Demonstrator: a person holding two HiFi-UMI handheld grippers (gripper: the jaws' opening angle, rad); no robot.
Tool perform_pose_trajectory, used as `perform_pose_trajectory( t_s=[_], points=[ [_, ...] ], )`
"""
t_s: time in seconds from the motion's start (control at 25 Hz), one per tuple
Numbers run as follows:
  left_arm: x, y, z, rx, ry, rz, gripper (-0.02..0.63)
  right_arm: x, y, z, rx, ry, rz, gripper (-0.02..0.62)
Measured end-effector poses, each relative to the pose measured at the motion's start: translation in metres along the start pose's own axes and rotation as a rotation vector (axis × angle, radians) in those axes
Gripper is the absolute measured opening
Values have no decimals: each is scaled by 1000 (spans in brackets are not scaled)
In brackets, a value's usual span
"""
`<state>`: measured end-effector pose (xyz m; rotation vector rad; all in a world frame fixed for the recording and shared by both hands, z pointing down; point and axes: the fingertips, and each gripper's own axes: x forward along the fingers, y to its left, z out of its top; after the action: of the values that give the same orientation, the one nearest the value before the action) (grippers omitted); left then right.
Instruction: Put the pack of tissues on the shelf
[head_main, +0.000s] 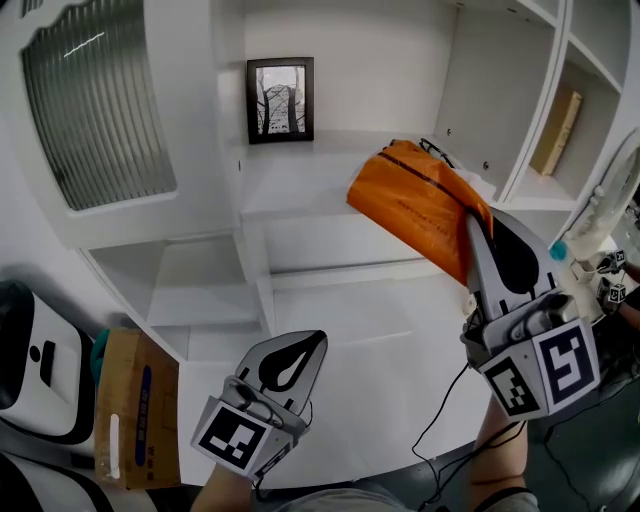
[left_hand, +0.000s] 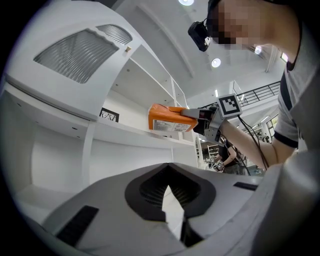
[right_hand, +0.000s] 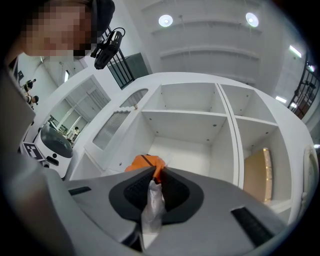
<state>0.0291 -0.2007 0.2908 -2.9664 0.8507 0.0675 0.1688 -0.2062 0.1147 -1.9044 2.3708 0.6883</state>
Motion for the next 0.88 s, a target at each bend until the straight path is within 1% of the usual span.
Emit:
perform_pose_trajectory(
  t_s=[0.16, 0.28, 0.72, 0.88],
  points=[
    [9, 9, 11, 46, -64, 28, 31, 13, -10, 0, -2, -2, 17, 35],
    [15, 10, 11, 34, -42, 38, 31, 22, -17, -1, 1, -1, 26, 35],
    [21, 14, 15, 67, -68, 80, 31, 33, -26, -5, 14, -23, 56, 37],
    [20, 16, 9, 47, -37, 98, 31, 36, -29, -7, 22, -33, 63, 37]
  ],
)
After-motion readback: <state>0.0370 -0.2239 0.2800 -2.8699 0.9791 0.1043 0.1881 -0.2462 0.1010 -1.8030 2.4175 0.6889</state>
